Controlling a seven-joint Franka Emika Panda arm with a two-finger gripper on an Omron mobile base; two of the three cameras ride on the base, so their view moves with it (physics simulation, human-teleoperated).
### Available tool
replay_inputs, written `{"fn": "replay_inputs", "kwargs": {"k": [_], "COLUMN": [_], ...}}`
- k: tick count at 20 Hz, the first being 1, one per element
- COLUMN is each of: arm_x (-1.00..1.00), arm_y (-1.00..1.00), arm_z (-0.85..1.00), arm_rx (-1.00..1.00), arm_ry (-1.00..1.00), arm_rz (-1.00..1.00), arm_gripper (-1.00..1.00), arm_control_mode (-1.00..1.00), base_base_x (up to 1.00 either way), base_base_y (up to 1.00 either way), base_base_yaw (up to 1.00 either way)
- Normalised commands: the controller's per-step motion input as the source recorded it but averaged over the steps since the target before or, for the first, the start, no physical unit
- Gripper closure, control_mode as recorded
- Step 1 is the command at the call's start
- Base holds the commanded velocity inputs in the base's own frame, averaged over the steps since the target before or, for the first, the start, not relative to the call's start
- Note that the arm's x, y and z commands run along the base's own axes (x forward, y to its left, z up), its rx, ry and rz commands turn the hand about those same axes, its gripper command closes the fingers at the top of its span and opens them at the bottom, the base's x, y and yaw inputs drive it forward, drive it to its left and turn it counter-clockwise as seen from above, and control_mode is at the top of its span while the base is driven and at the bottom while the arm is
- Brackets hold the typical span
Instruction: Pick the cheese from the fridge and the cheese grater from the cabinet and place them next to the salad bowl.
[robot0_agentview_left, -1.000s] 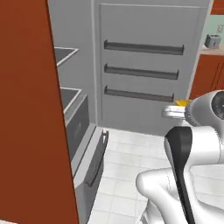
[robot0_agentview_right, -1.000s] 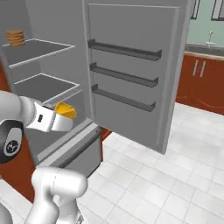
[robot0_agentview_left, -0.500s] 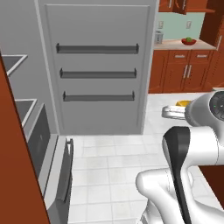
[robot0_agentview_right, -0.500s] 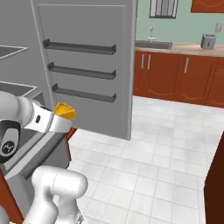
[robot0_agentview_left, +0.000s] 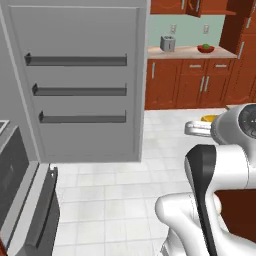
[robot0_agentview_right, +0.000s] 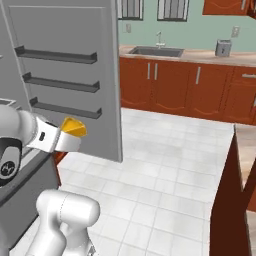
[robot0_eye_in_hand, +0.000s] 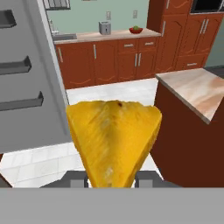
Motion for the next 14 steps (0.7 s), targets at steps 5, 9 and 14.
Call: {"fn": "replay_inputs", "kwargs": {"k": [5,9,14], "arm_x": [0.00,0.00,0.00], "arm_y": [0.00,0.00,0.00], "arm_z": [0.00,0.00,0.00], "arm_rx": [0.00,0.00,0.00], "arm_ry": [0.00,0.00,0.00], "arm_rz": [0.00,0.00,0.00], "arm_gripper": [1.00,1.00,1.00], "arm_control_mode": [1.00,1.00,1.00], "base_base_x": [0.24,0.40,0.44], "base_base_y": [-0.83,-0.49,-0.67], "base_base_yaw": [0.01,0.06,0.08]}}
